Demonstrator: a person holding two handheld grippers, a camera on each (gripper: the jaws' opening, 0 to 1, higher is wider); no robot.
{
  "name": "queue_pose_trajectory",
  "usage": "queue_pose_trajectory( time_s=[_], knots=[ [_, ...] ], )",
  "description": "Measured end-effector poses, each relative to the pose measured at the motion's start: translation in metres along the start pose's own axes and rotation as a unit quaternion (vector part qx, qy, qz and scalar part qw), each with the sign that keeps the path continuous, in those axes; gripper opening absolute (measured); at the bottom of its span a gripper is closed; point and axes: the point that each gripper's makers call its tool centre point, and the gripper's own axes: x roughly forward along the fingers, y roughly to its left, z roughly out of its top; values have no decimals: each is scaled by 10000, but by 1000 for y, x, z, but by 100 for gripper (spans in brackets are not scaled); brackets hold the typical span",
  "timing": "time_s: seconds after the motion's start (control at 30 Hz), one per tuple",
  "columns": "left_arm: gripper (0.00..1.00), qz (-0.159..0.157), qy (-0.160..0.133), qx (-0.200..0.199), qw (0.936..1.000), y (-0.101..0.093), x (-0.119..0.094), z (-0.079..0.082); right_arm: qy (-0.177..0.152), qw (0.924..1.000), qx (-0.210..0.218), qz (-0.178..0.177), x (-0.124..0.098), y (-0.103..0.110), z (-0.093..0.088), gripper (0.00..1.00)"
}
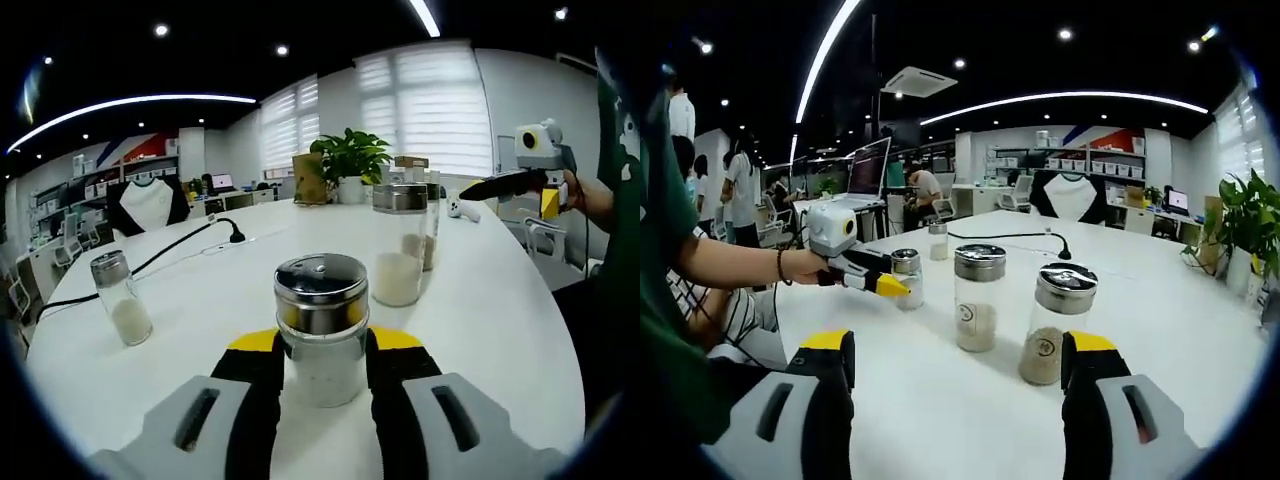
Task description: Rotate the seasoning bottle until the label or dispensing opening points toward the visible target arrow and the bottle remains upright within the marked orientation range
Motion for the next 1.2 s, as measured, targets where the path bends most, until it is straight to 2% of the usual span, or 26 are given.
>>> queue_pose_trajectory(
  time_s=[0.1,0.17,0.2,0.27,0.37,0.5,0.6,0.63,0.7,0.8,0.93,1.07,1.2],
  knots=[
    [38,41,-63,43,10000,-1,-2,2,1,10000,72,-54,0,-3,-1,87],
    [50,85,-170,41,9998,-3,-3,7,-15,9999,96,-55,0,-4,-1,87],
    [54,166,-214,71,9996,-3,-4,10,-20,9999,91,-57,0,-3,-1,87],
    [57,500,-36,255,9984,2,-7,8,-6,10000,66,-61,-1,-3,-1,87],
    [60,663,-245,-16,9975,-1,-10,15,-9,9999,72,-85,-1,-3,-3,87],
    [61,1284,-307,-399,9904,8,-19,17,7,9999,94,-87,-2,-2,-5,87],
    [61,1372,-552,-745,9862,4,-22,23,23,9999,70,-89,-2,-2,-7,87],
    [62,1492,-588,-794,9839,5,-24,24,22,9999,86,-82,-3,-1,-7,87],
    [64,1675,-598,-729,9813,4,-25,26,-20,9998,179,-16,-3,1,-7,88],
    [68,2012,-410,-507,9774,5,-26,25,-5,9999,132,8,-3,3,-8,88],
    [72,2279,-415,-518,9714,2,-26,27,-21,9999,145,-13,-4,4,-8,89],
    [74,2691,-425,-707,9596,6,-29,24,-3,9999,127,-30,-5,4,-9,90],
    [75,2833,-475,-787,9546,5,-25,23,-4,9998,181,-25,-6,6,-10,90]
  ],
)
